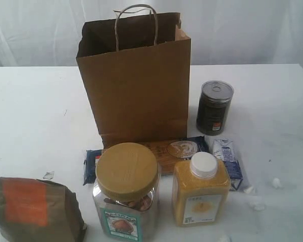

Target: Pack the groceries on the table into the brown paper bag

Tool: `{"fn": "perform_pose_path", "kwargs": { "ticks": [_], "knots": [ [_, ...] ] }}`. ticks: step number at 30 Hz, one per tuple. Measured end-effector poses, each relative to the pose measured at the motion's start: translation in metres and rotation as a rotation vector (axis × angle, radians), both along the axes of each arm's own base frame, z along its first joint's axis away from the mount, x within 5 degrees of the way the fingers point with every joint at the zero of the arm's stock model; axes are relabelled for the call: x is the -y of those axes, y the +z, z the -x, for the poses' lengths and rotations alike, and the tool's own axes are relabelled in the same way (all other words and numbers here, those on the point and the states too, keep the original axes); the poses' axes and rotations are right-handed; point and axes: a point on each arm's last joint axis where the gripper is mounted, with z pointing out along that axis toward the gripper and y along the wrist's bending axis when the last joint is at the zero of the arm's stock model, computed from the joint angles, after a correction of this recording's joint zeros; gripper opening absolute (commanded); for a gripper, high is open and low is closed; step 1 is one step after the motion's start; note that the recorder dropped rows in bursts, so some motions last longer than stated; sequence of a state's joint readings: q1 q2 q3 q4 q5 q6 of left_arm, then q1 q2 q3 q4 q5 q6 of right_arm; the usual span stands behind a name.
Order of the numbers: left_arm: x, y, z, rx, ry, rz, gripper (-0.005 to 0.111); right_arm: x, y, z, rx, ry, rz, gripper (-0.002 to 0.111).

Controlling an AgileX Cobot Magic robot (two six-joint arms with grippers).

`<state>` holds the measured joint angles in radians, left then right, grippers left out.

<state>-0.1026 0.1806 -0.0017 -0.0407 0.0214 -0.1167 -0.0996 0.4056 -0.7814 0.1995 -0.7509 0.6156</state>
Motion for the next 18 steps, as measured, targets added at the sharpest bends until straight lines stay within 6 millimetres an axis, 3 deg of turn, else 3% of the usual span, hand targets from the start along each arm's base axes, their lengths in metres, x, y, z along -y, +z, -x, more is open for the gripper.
{"fn": "perform_pose_path", "kwargs": {
  "ticks": [1, 4, 6, 8, 10, 12, 15, 18],
  "knots": [
    [0.0, 0.0, 0.0, 0.0, 0.0, 0.0, 0.0, -0.004, 0.016, -0.005, 0.0, -0.084, 0.082, 0.0],
    [0.0, 0.0, 0.0, 0.0, 0.001, 0.002, 0.0, -0.012, 0.047, -0.045, -0.089, -0.341, 0.321, 0.0],
    [0.0, 0.0, 0.0, 0.0, 0.001, 0.002, 0.0, -0.013, 0.052, -0.084, -0.235, -0.436, 0.452, 0.0],
    [0.0, 0.0, 0.0, 0.0, 0.001, 0.002, 0.0, -0.008, 0.04, -0.128, -0.478, -0.487, 0.542, 0.0],
    [0.0, 0.0, 0.0, 0.0, 0.001, 0.002, 0.0, 0.0, 0.012, -0.175, -0.789, -0.537, 0.652, 0.0],
    [0.0, 0.0, 0.0, 0.0, 0.001, 0.002, 0.0, 0.011, -0.035, -0.224, -1.168, -0.56, 0.824, 0.0],
    [0.0, 0.0, 0.0, 0.0, 0.001, 0.002, 0.0, 0.024, -0.115, -0.274, -1.695, -0.436, 1.018, 0.0],
    [0.0, 0.0, 0.0, 0.0, 0.001, 0.002, 0.0, 0.026, -0.174, -0.28, -2.139, -0.186, 1.157, 0.0]
  ]
}}
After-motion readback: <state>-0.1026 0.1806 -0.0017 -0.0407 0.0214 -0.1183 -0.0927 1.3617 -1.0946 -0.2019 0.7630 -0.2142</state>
